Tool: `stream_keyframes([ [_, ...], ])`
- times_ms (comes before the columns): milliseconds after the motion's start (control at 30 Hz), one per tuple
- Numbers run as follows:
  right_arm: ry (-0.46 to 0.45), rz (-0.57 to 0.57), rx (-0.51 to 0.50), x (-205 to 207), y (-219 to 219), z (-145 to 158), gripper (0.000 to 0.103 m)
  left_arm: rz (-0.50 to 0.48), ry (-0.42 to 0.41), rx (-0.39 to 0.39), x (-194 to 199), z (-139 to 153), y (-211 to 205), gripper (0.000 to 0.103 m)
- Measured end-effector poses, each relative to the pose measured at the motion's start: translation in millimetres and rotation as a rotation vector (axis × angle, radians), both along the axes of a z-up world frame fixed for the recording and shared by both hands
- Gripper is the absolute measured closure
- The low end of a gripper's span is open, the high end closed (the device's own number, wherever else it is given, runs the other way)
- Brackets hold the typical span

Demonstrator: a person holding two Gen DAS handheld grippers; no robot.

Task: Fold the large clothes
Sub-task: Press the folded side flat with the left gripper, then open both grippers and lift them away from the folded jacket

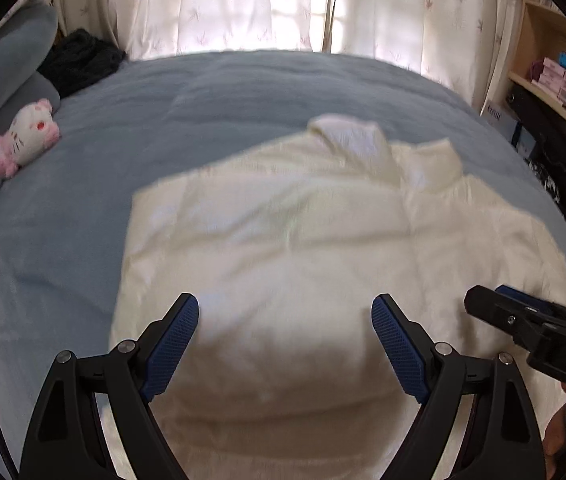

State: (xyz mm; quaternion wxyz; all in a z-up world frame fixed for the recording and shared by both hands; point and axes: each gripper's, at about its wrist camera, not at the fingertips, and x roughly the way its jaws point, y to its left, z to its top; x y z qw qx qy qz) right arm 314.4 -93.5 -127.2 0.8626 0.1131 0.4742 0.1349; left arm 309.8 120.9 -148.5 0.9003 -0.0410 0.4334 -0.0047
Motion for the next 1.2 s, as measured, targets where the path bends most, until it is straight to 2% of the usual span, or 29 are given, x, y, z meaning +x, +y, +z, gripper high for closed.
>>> stream_keyframes([
  [100,0.022,-0.02,-0.081,-7,-4,-14,0.04,0.032,0.051,0.031,-4,-24,13,0.015],
  [233,0.066,-0.089,-0.03,-15,-37,-21,0.04,0.073,0.065,0.017,-5,-33,37,0.015],
  [300,0.074,-0.12,-0.002,-22,-53,-19,0.04,0.093,0.066,0.021,-8,-30,43,0.015],
  [367,0.074,-0.145,-0.016,-29,-61,-14,0.04,0.102,0.066,0.025,-12,-25,45,0.015],
  [733,0.01,-0.199,-0.037,-81,-68,35,0.04,0.081,0.011,0.001,-66,29,40,0.015],
  [1000,-0.051,-0.223,-0.021,-137,-81,73,0.04,0.049,-0.063,0.01,-132,83,36,0.015],
  [1200,-0.1,-0.226,-0.038,-183,-91,96,0.04,0.039,-0.111,0.03,-188,111,42,0.015],
])
